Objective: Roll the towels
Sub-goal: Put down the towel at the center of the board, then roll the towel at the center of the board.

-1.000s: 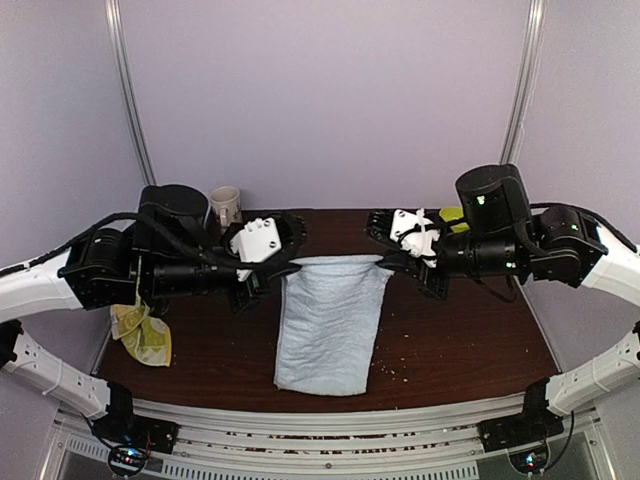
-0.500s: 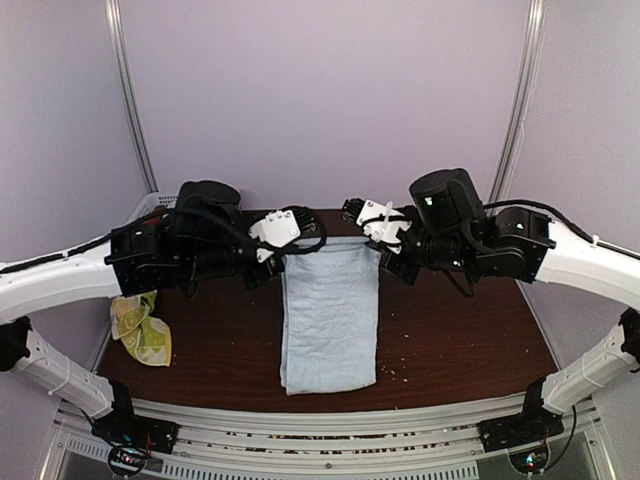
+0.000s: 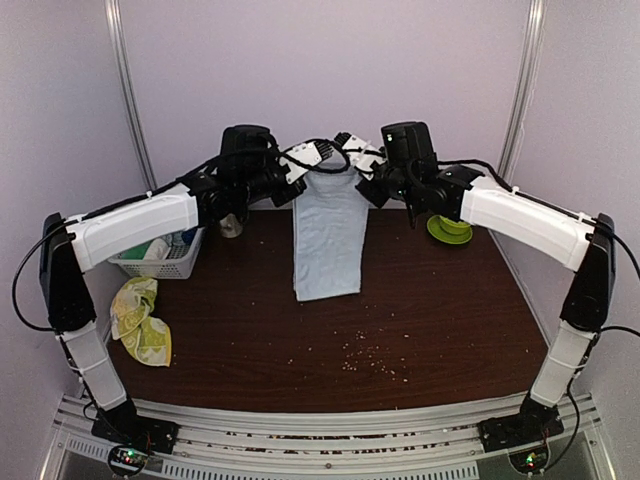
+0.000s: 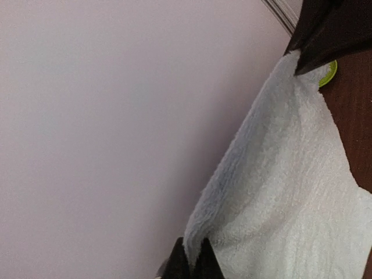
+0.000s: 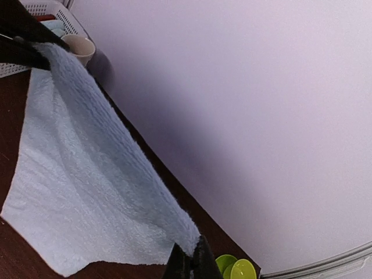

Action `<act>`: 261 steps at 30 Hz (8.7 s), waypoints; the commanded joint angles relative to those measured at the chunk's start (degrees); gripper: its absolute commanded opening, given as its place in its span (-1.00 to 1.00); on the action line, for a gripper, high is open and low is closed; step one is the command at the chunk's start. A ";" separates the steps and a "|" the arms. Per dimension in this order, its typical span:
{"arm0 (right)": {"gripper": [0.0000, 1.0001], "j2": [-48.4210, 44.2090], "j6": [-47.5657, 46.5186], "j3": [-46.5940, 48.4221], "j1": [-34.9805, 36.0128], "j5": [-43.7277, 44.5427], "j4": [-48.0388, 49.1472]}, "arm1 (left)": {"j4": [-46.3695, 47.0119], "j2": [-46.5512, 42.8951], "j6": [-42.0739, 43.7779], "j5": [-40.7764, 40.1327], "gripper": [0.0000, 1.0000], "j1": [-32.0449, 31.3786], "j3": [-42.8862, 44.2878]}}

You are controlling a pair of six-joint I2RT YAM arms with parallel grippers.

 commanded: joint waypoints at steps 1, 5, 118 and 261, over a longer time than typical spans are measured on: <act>-1.00 -2.31 -3.40 4.31 0.10 0.84 4.95 | 7.10 1.04 5.40 0.37 -1.00 0.09 6.94; -1.00 -6.65 -2.96 -1.98 0.08 -0.57 6.23 | 14.14 -3.22 4.53 1.48 -1.00 0.09 -2.03; -1.00 -3.72 19.80 -38.22 12.07 -26.68 -8.26 | 38.43 -10.78 -37.58 16.29 0.03 -18.47 -66.74; -1.00 -4.30 3.34 -37.44 4.64 -42.56 -2.92 | 27.84 -1.59 -31.40 45.75 0.71 -7.56 -57.14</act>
